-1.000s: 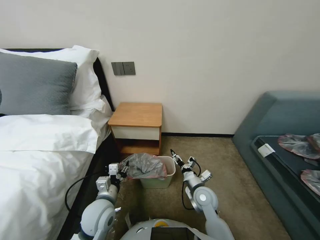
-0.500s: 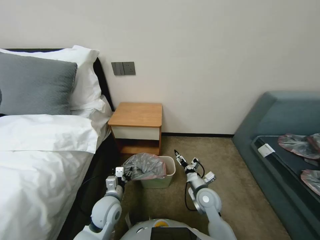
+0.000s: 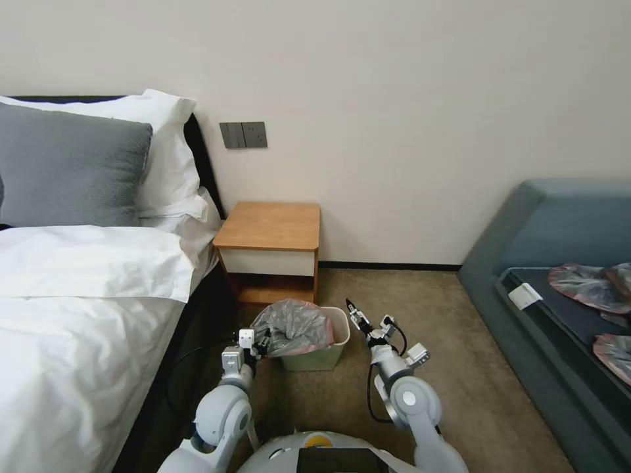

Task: Pick up the garbage bag from the table and place it over the trash can.

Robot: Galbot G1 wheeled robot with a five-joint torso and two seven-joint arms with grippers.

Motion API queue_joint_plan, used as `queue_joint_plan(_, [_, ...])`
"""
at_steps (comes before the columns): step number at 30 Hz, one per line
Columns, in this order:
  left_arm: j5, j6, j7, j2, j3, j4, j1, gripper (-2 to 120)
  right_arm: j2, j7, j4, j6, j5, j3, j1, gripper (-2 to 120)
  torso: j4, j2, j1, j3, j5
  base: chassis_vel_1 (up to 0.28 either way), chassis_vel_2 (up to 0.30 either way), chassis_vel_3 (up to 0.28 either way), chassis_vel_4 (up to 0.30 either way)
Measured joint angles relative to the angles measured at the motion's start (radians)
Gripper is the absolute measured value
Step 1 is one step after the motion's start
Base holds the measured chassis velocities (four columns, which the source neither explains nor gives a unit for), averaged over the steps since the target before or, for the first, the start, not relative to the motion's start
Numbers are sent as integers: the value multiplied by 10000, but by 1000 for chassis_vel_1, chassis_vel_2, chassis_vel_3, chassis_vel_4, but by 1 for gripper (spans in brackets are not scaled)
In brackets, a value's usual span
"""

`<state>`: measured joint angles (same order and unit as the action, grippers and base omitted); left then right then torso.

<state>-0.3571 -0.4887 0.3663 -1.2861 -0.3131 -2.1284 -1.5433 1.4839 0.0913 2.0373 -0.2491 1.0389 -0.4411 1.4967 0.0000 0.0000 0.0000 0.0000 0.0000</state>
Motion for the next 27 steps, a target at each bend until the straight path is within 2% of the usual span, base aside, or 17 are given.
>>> queue_joint_plan(10, [392, 176, -94, -26, 88, -41, 53, 54, 68, -39, -72, 46, -214, 221, 4, 100, 0, 0, 0, 0, 0, 0, 0, 0, 0])
queue_joint_plan(27, [434, 237, -116, -240, 813, 848, 1069, 54, 92, -52, -191, 93, -340, 162, -38, 100, -1, 0, 0, 0, 0, 0, 0, 0, 0])
